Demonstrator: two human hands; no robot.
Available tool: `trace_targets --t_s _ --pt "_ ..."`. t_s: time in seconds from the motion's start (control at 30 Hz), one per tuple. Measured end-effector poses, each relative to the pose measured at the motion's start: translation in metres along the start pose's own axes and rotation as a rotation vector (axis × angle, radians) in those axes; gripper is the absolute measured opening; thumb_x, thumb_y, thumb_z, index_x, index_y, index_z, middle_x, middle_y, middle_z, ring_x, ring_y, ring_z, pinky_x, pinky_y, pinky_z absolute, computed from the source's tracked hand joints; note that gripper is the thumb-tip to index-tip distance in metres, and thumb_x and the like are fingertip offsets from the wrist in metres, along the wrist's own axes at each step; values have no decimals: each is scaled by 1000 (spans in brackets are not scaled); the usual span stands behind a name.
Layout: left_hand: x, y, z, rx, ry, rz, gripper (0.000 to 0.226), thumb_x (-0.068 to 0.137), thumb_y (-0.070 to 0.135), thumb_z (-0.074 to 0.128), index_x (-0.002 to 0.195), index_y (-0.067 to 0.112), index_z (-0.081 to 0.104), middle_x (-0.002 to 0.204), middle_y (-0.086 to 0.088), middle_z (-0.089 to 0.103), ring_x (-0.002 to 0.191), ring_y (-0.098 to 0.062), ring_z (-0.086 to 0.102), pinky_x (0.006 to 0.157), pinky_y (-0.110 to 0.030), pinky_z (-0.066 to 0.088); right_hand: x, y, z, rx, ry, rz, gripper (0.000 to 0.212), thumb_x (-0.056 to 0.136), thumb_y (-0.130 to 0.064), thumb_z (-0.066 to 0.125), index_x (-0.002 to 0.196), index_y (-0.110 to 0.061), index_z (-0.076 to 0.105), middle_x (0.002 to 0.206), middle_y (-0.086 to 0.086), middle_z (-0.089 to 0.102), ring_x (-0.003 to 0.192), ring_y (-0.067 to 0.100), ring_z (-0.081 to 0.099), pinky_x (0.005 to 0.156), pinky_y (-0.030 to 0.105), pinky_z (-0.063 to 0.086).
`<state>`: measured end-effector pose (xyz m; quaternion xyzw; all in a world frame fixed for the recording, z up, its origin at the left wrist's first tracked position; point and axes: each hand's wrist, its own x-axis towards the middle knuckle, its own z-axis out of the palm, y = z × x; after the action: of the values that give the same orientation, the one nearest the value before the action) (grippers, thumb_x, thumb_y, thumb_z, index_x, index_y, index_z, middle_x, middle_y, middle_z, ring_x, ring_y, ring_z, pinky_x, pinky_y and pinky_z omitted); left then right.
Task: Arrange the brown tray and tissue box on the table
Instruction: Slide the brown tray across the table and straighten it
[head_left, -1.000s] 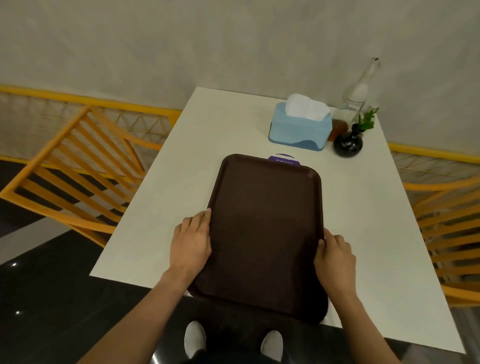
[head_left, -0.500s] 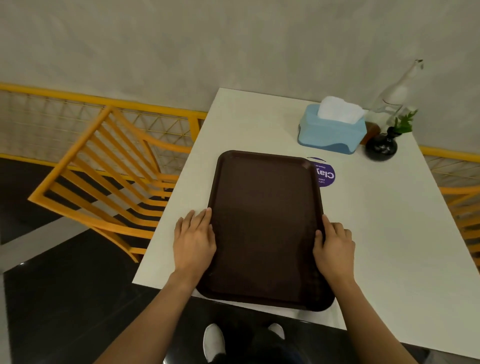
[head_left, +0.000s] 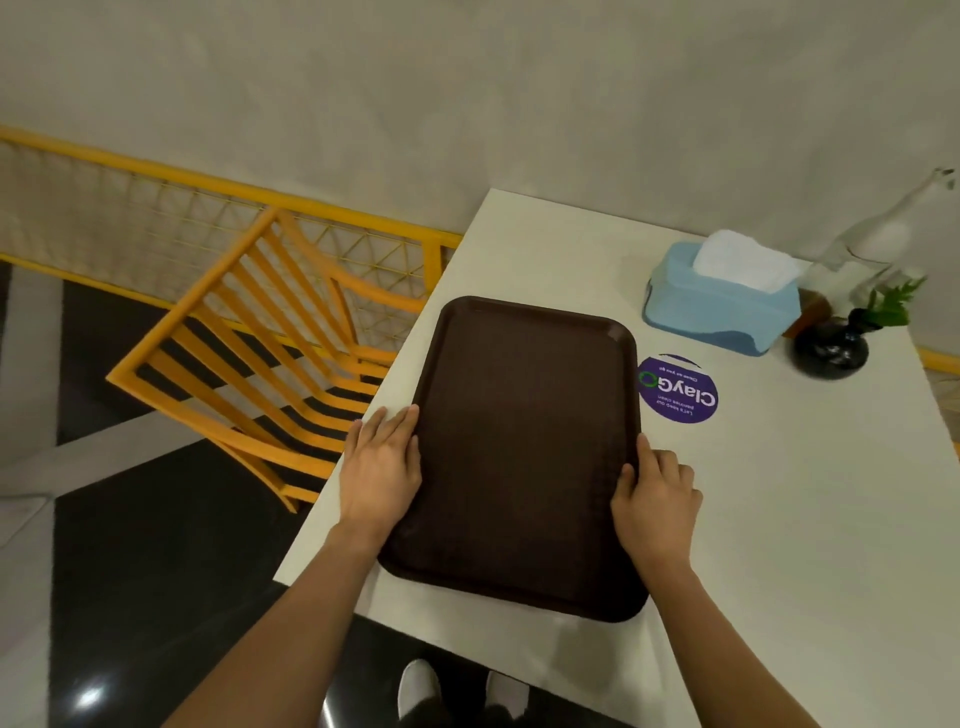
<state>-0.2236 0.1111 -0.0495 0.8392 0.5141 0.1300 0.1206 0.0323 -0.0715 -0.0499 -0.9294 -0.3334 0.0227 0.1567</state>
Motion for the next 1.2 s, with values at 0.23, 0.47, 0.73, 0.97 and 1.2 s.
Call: trace_targets --t_s 0.23,0.47,0.73,0.97,1.2 --pt "24 -13 0 -33 -11 27 47 104 31 43 151 23 46 149 3 55 146 -19 38 123 -41 24 9 -15 7 24 -4 36 48 101 -27 50 146 -12 45 131 15 57 116 36 51 95 53 43" --pt "53 -35 -8 -99 -34 89 47 102 25 49 149 16 49 146 -2 58 142 -22 45 117 -40 37 8 -47 14 -3 44 80 46 101 -23 53 145 -10 48 124 18 58 111 38 52 90 53 45" --pt "78 -59 -12 -214 -74 125 50 99 21 52 149 15 49 147 -4 56 142 -24 44 114 -41 41 5 -74 22 -42 36 146 49 102 -30 46 149 -16 44 128 15 56 115 36 50 94 52 43" --pt "77 -58 -9 -292 -84 110 52 99 21 54 150 17 47 148 -1 56 142 -23 44 113 -40 42 6 -63 19 -60 -29 160 54 103 -38 41 155 -24 33 131 14 52 119 36 45 99 54 38" --pt "76 -44 -7 -317 -98 115 52 101 21 53 152 17 43 150 -3 54 143 -22 43 114 -39 42 10 -52 20 -80 -48 192 56 104 -42 35 157 -27 25 129 12 55 117 33 48 100 54 39"
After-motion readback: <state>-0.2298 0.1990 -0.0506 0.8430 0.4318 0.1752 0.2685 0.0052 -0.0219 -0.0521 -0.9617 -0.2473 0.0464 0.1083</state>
